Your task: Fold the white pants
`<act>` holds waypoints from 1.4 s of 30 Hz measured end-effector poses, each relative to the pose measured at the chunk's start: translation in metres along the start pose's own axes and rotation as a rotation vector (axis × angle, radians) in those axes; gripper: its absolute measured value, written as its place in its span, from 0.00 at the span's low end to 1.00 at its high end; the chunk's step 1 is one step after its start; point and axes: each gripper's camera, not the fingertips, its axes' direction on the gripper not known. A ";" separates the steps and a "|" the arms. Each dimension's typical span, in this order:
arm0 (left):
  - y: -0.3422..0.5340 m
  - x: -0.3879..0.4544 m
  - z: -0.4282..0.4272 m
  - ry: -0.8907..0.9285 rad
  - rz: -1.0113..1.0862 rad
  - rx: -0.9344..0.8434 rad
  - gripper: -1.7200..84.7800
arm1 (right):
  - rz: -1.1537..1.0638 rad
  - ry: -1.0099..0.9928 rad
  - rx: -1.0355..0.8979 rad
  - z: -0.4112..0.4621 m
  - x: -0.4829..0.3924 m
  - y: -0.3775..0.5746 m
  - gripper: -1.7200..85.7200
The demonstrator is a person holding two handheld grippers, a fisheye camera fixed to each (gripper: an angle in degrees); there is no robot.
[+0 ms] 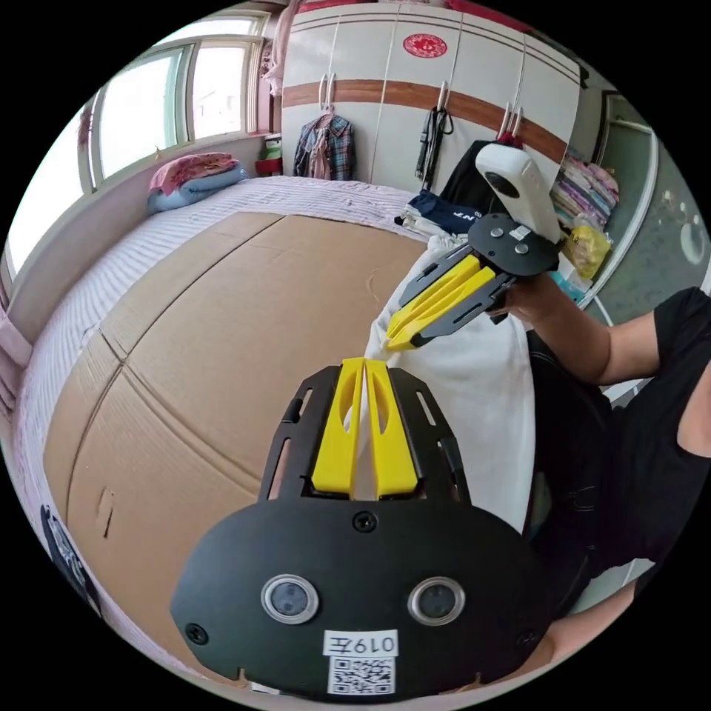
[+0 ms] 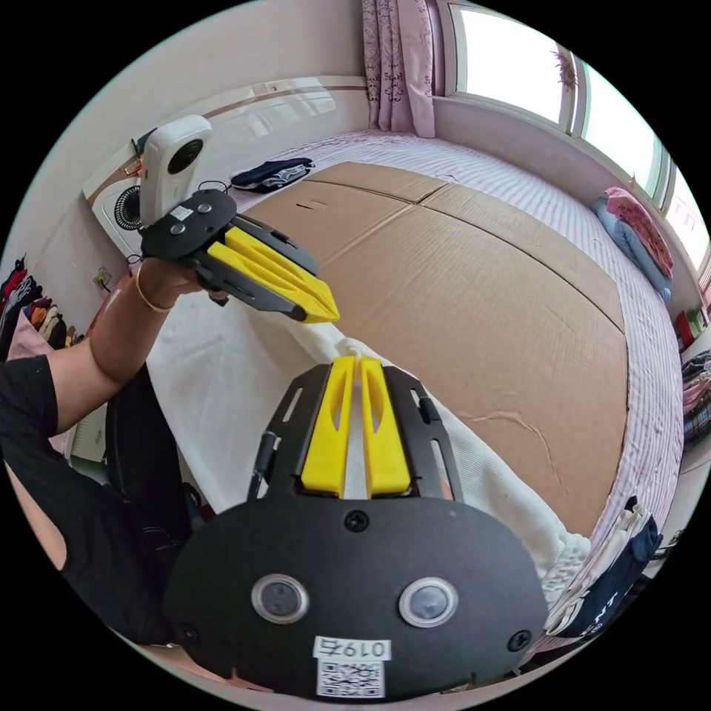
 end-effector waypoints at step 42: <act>-0.172 0.008 0.163 0.060 0.399 -0.345 0.03 | 0.072 0.097 0.139 0.012 0.000 0.014 0.02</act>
